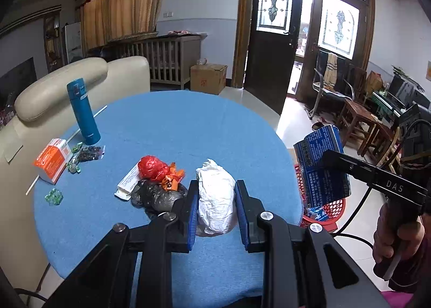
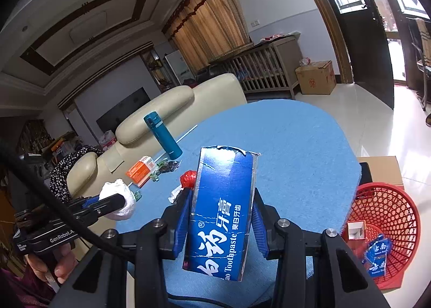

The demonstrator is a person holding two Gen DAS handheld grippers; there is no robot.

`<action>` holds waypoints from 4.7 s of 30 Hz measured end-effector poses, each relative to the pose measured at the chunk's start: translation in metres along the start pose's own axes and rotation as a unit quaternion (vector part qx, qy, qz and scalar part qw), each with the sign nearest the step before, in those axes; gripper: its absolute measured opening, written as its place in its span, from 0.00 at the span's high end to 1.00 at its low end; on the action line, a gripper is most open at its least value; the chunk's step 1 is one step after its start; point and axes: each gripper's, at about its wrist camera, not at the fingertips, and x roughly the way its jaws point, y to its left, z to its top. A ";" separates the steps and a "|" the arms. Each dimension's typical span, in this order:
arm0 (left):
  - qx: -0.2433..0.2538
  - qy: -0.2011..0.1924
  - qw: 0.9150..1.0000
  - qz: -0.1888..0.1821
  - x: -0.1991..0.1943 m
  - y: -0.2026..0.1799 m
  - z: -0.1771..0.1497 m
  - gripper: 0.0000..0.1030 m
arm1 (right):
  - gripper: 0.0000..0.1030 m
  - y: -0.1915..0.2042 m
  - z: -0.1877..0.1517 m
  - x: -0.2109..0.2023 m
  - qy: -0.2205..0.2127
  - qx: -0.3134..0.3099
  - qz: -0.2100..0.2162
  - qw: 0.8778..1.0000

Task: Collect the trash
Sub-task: 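Carry the toothpaste box over the red basket with the right tool while the left holds the tissue, then lower the toothpaste box into the red basket and open the right tool, then move both tools back to the table toward the red bag and white box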

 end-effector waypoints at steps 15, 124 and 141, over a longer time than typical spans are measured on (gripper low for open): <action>0.015 -0.026 0.999 -0.011 -0.022 -0.010 -0.001 0.73 | 0.57 -0.010 -0.004 -0.034 -0.035 0.025 -0.009 0.999; -0.167 0.143 0.975 0.036 0.172 0.230 -0.001 0.30 | 0.53 0.039 0.012 0.347 0.244 -0.069 0.027 0.967; -0.074 0.257 0.963 0.044 0.270 0.185 0.014 0.49 | 0.53 -0.059 0.040 0.201 0.121 0.091 0.006 0.989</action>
